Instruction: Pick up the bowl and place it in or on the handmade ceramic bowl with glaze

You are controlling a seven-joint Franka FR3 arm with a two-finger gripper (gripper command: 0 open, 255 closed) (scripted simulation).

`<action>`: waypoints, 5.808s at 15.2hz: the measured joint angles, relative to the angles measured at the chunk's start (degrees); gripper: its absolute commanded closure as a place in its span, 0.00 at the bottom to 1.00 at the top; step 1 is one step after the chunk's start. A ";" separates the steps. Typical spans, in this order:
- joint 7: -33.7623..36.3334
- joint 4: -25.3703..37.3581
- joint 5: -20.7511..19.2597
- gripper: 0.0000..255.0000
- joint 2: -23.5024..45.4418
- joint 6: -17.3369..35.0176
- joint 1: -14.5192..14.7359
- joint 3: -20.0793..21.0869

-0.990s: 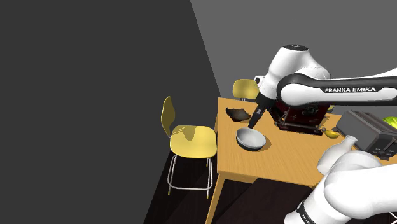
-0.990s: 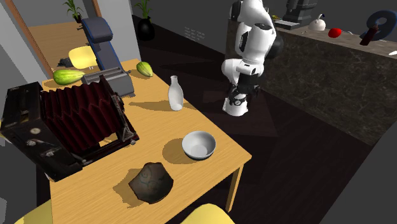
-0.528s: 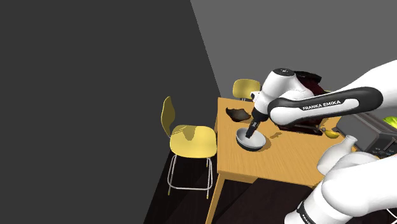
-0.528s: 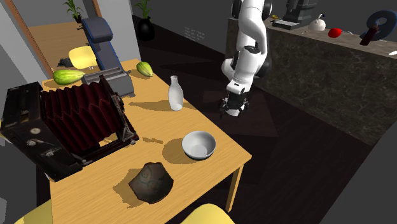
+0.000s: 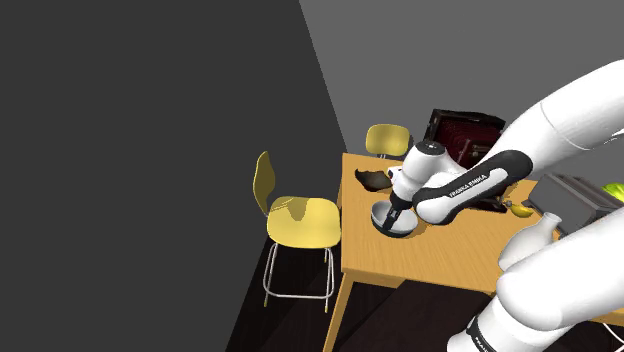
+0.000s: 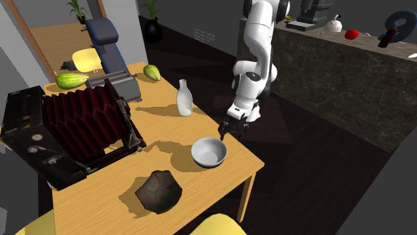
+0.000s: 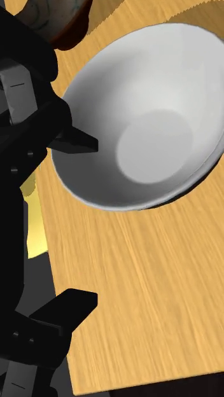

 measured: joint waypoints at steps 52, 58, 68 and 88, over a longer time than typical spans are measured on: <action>-9.18 5.03 6.66 1.00 -5.34 -9.33 0.11 -1.11; -11.59 8.93 8.24 1.00 -5.48 -13.17 0.79 -2.17; -19.40 30.90 12.40 1.00 14.03 -14.61 0.19 -5.81; -27.94 60.93 19.59 1.00 40.37 -17.62 -3.14 -6.25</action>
